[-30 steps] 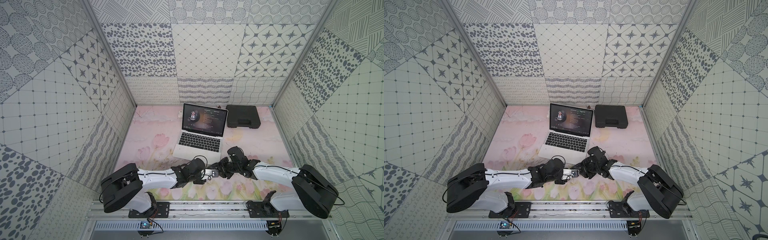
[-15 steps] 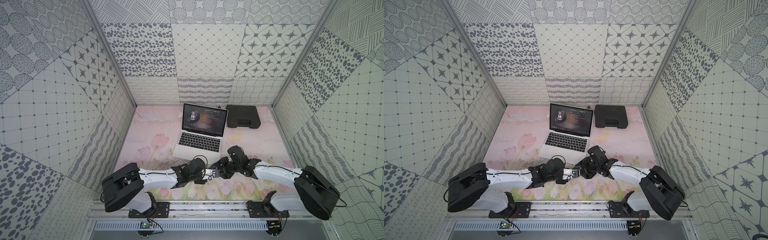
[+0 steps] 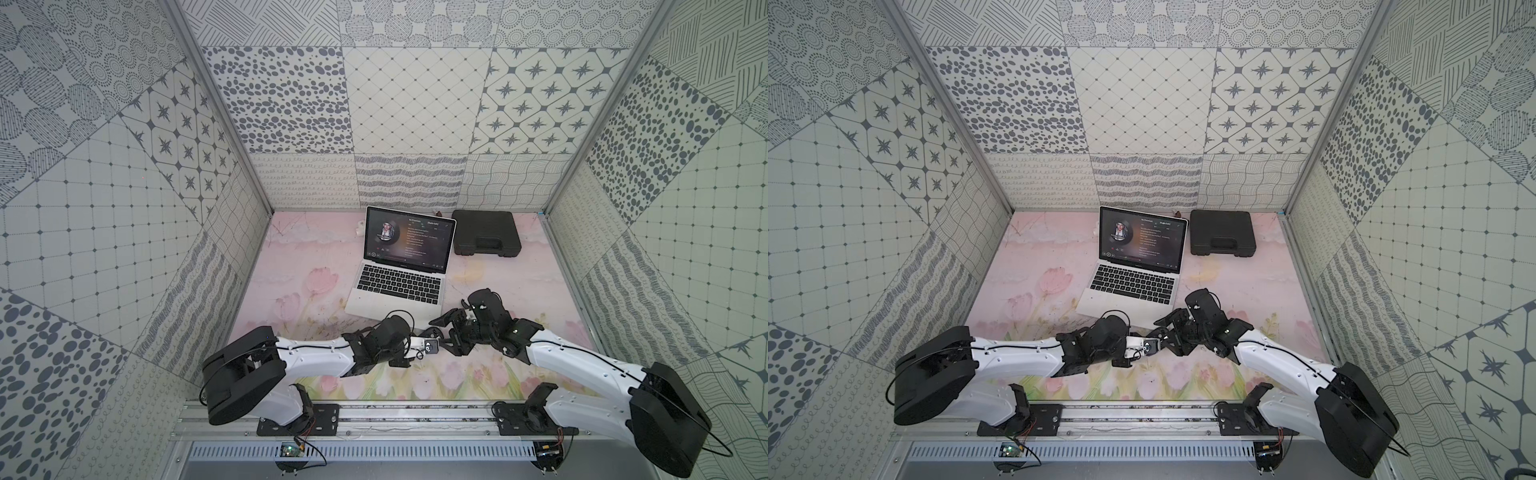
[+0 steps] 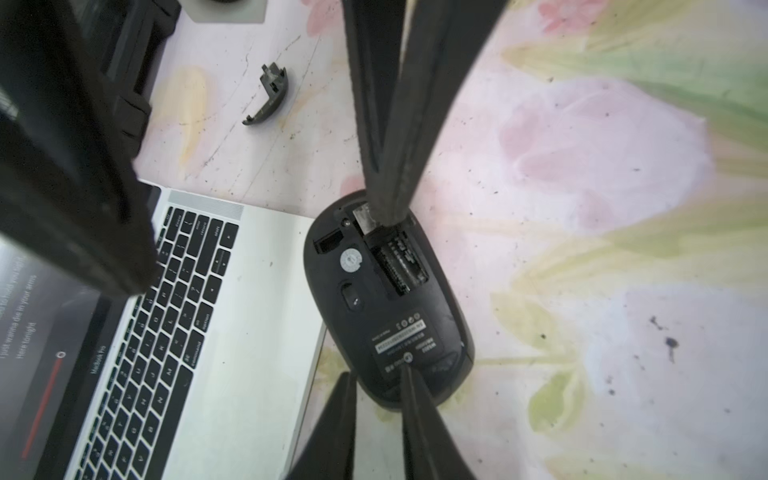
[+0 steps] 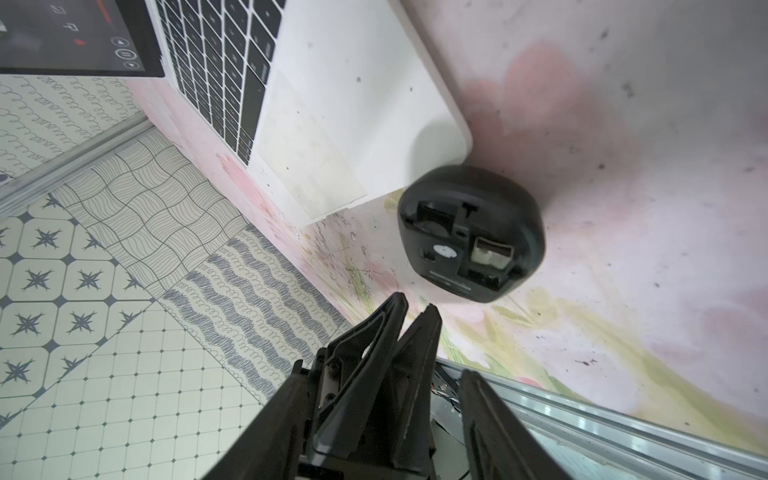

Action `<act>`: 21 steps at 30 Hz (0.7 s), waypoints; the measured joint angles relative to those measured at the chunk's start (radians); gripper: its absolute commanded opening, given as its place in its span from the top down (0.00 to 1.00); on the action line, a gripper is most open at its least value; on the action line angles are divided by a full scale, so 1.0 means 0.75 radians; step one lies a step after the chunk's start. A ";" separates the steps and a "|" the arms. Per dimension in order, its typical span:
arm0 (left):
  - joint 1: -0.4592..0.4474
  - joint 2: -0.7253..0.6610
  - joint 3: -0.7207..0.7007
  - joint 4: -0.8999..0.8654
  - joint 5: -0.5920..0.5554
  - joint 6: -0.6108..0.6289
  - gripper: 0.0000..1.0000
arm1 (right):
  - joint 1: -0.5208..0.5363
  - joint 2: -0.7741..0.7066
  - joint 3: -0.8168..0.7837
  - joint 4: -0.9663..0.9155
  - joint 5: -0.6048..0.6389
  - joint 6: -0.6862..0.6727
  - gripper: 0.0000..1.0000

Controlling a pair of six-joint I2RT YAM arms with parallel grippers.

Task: Remove the wireless mouse receiver from the laptop
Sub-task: Pick up the USB plug from the mouse.

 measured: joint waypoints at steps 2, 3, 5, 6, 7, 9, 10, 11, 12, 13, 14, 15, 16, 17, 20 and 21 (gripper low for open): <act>0.005 -0.040 -0.004 -0.004 -0.005 -0.026 0.55 | -0.044 -0.012 0.020 -0.021 0.001 -0.043 0.37; 0.009 -0.066 -0.005 -0.007 -0.006 -0.042 0.53 | -0.065 -0.015 0.034 -0.033 0.000 -0.070 0.37; 0.012 -0.122 -0.004 -0.016 -0.009 -0.074 0.49 | -0.107 -0.015 0.066 -0.052 -0.003 -0.130 0.37; 0.013 -0.150 -0.001 -0.028 -0.008 -0.099 0.46 | -0.127 -0.015 0.078 -0.061 -0.003 -0.167 0.37; 0.014 -0.178 0.004 -0.041 -0.007 -0.124 0.44 | -0.147 -0.015 0.087 -0.066 -0.004 -0.208 0.37; 0.018 -0.225 0.013 -0.066 -0.002 -0.182 0.42 | -0.186 -0.012 0.104 -0.084 -0.011 -0.302 0.37; 0.020 -0.251 0.020 -0.084 0.003 -0.223 0.39 | -0.207 -0.006 0.115 -0.101 -0.015 -0.361 0.38; 0.022 -0.267 0.025 -0.092 0.010 -0.254 0.38 | -0.226 0.006 0.131 -0.123 -0.017 -0.420 0.39; 0.024 -0.283 0.032 -0.104 0.024 -0.294 0.37 | -0.248 0.021 0.155 -0.153 -0.018 -0.490 0.41; 0.025 -0.295 0.038 -0.115 0.041 -0.332 0.35 | -0.271 0.038 0.178 -0.178 -0.018 -0.561 0.42; 0.026 -0.302 0.041 -0.120 0.057 -0.365 0.31 | -0.289 0.051 0.196 -0.198 -0.018 -0.621 0.42; 0.026 -0.307 0.045 -0.127 0.074 -0.412 0.25 | -0.306 0.062 0.218 -0.229 -0.011 -0.701 0.42; 0.028 -0.308 0.050 -0.138 0.093 -0.458 0.19 | -0.316 0.073 0.240 -0.263 0.002 -0.771 0.42; 0.031 -0.308 0.057 -0.153 0.107 -0.501 0.06 | -0.328 0.085 0.271 -0.310 0.024 -0.854 0.42; 0.038 -0.288 0.092 -0.199 0.130 -0.621 0.01 | -0.358 0.109 0.321 -0.390 0.066 -1.055 0.42; 0.040 -0.275 0.107 -0.216 0.134 -0.666 0.01 | -0.366 0.110 0.323 -0.409 0.070 -1.106 0.42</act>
